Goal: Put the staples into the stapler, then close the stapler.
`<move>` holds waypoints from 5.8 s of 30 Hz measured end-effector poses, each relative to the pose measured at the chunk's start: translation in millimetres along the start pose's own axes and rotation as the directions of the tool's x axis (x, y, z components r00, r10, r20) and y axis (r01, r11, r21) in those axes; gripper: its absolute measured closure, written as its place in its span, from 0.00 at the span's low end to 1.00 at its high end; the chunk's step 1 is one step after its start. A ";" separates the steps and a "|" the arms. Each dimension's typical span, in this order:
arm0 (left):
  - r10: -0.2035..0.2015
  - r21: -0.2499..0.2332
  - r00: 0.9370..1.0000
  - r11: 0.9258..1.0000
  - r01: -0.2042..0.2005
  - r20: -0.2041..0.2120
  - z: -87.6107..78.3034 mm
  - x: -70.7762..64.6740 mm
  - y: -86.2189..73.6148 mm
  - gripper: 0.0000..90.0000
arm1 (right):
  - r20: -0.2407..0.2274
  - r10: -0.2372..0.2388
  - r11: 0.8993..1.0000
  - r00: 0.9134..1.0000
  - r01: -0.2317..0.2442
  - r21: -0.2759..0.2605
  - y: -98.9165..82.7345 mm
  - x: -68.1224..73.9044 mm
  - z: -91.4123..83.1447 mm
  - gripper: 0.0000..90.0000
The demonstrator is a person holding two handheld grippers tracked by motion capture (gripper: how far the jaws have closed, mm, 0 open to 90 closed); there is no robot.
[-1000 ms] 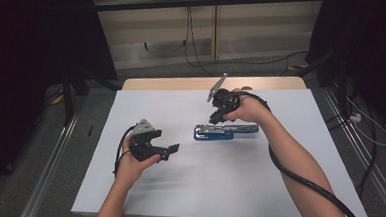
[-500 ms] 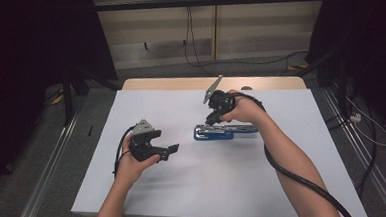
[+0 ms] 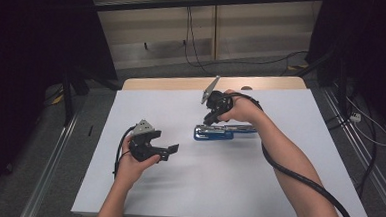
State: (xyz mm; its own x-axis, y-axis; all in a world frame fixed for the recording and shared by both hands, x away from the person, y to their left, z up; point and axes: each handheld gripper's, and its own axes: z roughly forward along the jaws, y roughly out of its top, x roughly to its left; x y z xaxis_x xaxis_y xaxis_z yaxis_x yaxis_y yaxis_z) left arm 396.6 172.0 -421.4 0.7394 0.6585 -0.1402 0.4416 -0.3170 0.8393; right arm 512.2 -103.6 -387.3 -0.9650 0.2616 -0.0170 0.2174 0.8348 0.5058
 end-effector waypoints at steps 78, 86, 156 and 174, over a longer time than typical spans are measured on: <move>-0.013 0.014 1.000 1.000 0.013 -0.001 1.6 1.8 -2.8 0.10 | -0.053 -0.125 0.992 0.991 0.126 0.021 7.0 -0.5 24.3 0.88; -0.008 0.017 1.000 1.000 0.008 -0.001 2.2 2.2 -2.8 0.10 | -0.057 -0.119 0.993 0.991 0.120 0.015 7.4 -0.6 27.4 0.88; -0.016 0.030 1.000 0.999 0.016 0.019 26.8 -3.9 8.6 0.12 | 0.232 0.388 0.914 0.892 -0.341 -0.219 -145.7 41.3 -61.3 0.15; 0.010 0.044 1.000 0.999 -0.010 0.000 41.3 -5.6 13.8 0.47 | 0.297 0.425 0.896 0.855 -0.351 -0.274 -173.4 58.3 -68.2 0.30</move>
State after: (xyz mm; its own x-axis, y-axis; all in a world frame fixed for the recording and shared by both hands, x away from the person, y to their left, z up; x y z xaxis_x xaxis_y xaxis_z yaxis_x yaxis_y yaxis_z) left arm 419.6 135.7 -430.7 0.7438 0.6552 -0.1322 0.4565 -0.3535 0.8165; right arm 408.3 -266.2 -417.1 -0.6888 0.7228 -0.0556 0.4931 0.5234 0.6950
